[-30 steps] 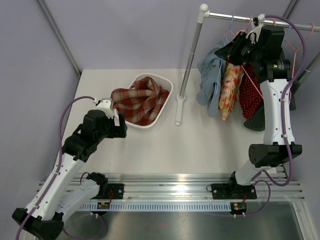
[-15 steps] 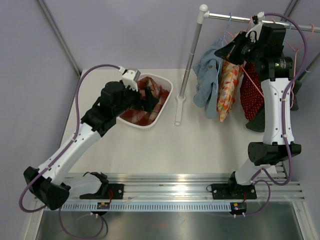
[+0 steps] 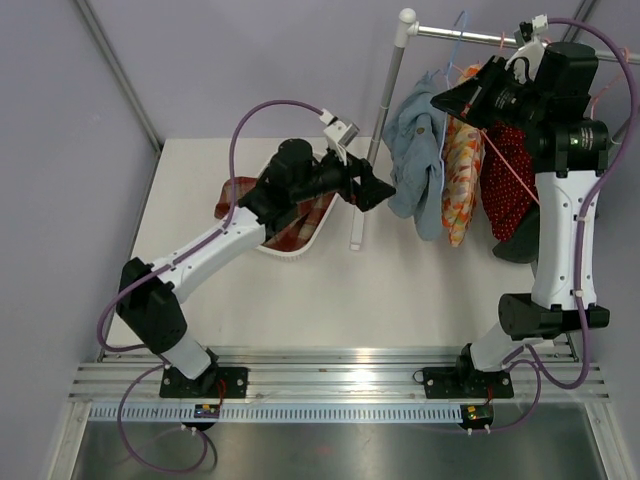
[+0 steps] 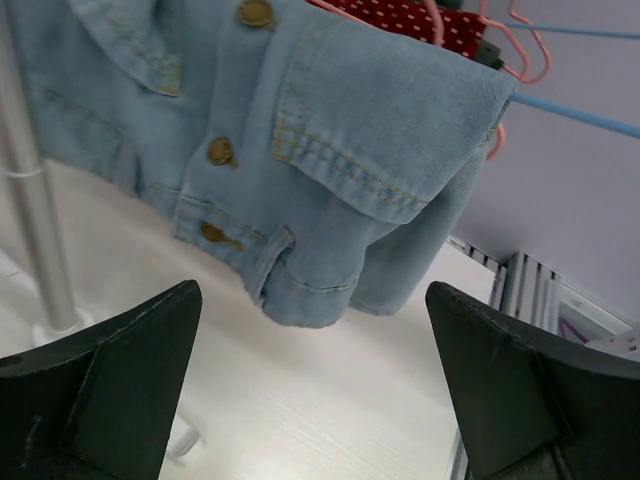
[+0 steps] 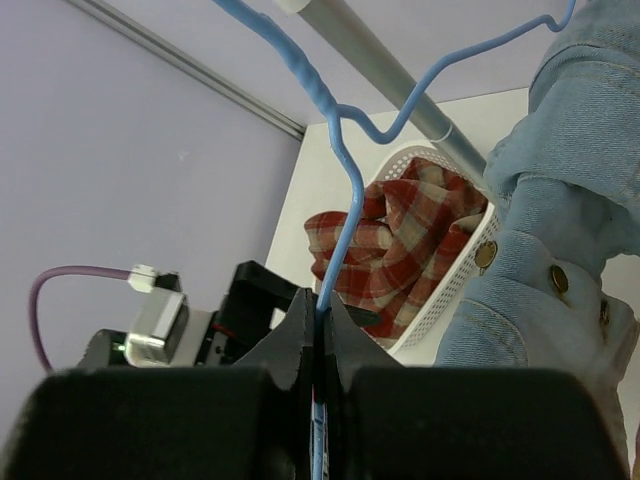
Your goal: Remove the skirt from the hanger
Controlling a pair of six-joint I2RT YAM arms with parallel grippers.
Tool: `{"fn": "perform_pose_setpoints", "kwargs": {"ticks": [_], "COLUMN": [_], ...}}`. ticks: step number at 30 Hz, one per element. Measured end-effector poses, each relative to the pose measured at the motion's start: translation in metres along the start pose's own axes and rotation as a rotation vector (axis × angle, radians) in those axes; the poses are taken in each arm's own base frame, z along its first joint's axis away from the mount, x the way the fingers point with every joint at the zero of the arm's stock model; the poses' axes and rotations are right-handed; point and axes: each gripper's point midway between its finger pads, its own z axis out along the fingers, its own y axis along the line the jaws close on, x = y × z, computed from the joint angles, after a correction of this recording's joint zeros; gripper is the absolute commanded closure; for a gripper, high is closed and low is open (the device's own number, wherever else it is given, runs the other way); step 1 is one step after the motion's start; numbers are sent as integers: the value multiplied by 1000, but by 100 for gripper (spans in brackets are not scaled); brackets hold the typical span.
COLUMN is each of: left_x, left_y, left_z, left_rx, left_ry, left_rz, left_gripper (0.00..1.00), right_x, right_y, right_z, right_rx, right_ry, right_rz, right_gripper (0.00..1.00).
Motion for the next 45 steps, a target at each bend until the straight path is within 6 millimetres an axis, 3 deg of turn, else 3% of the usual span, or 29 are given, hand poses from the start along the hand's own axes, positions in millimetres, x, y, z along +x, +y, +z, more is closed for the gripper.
{"fn": "perform_pose_setpoints", "kwargs": {"ticks": [5, 12, 16, 17, 19, 20, 22, 26, 31, 33, 35, 37, 41, 45], "left_x": [14, 13, 13, 14, 15, 16, 17, 14, 8, -3, -21, -43, -96, -125], "left_y": [-29, -39, -47, -48, -51, -53, -56, -60, -50, -44, -32, -10, 51, 90], "left_z": [23, 45, 59, 63, 68, 70, 72, 73, 63, 49, 23, -13, -106, -186], "left_rx": [86, 102, 116, 123, 133, 140, 148, 150, 55, -1, -67, -147, -382, -591], "left_ry": [2, -33, -56, -57, -62, -62, -64, -79, -72, -79, -108, -144, -268, -348], "left_rz": [8, 21, 18, 9, -6, -14, -34, -38, -26, -11, 2, 8, 35, 65], "left_gripper": [1, 9, 24, 34, 44, 69, 100, 100, 100, 100, 100, 100, 100, 100], "right_x": [4, 12, 18, 20, 22, 23, 24, 28, 35, 38, 41, 46, 51, 52], "right_y": [14, 26, 26, 25, 25, 25, 24, 24, 24, 24, 23, 22, 25, 28], "right_z": [-17, -36, -40, -40, -42, -42, -43, -45, -53, -56, -60, -63, -68, -73], "right_rx": [-24, -47, -51, -51, -52, -51, -50, -53, -49, -47, -43, -38, -42, -45], "right_ry": [-13, -14, -14, -14, -14, -13, -12, -15, -16, -16, -18, -14, -10, -12], "right_rz": [2, 0, 14, 18, 25, 29, 34, 34, 29, 26, 24, 28, 28, 24], "right_gripper": [100, 100, 100, 100, 100, 100, 100, 100, 100, 100, 100, 100, 100, 100]}}
